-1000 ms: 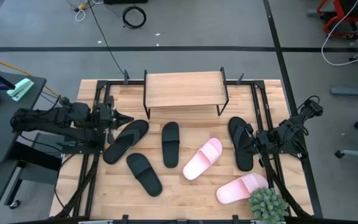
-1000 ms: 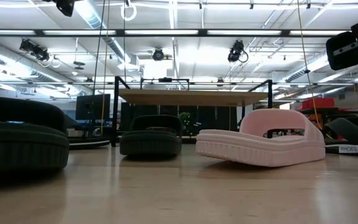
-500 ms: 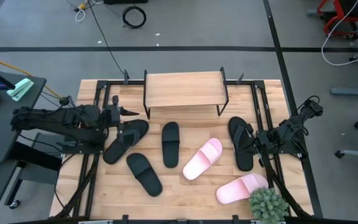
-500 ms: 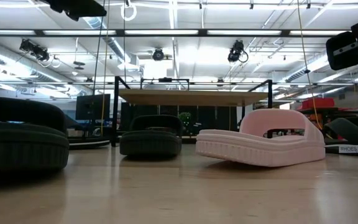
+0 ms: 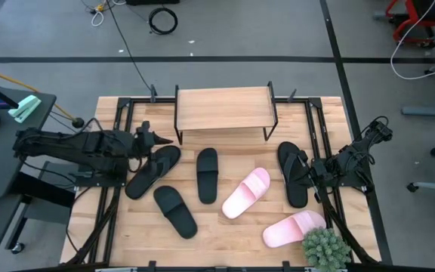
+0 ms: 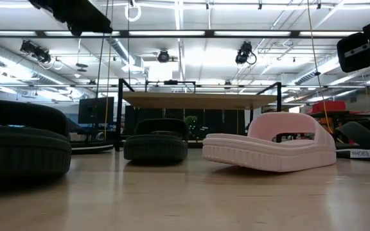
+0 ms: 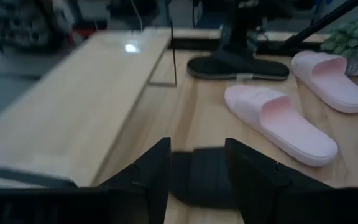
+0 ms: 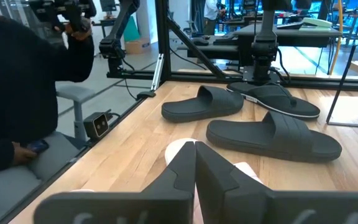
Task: Pick and place slides into the shelf
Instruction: Put the top black slider on the shelf
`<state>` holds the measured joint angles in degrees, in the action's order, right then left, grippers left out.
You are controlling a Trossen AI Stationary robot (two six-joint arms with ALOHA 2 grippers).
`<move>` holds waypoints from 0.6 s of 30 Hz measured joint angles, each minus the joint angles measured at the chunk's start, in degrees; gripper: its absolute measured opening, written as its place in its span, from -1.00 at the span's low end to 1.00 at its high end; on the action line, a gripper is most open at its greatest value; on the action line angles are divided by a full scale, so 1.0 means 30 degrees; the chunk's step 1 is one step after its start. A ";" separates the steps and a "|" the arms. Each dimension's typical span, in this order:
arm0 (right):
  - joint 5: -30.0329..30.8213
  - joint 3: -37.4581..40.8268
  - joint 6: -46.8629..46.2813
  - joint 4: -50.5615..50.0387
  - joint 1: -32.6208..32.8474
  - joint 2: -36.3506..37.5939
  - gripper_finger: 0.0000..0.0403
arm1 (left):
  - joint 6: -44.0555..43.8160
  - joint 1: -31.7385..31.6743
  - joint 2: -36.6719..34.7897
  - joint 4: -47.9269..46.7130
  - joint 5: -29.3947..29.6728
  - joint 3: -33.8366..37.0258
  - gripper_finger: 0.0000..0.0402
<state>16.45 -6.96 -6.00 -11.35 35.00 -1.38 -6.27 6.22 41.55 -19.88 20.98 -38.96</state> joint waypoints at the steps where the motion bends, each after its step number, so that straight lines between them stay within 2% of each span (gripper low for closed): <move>1: 0.0000 0.0000 -0.0002 -0.0001 0.0007 0.0001 -0.93 | -0.0275 0.0032 0.0221 -0.0204 0.0004 0.0000 -0.22; 13: 0.0000 0.0000 -0.0007 -0.0001 0.0000 -0.0001 -0.93 | -0.0408 0.1040 0.3541 -0.2101 -0.1175 0.0000 -0.34; 18: 0.0000 0.0000 -0.0006 0.0006 0.0007 0.0004 -0.93 | -0.3784 0.1448 0.4372 -0.4018 -0.1894 0.0000 -0.31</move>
<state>16.45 -6.96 -6.02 -11.33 35.03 -1.37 -17.62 10.56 54.67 -31.93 15.30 -38.96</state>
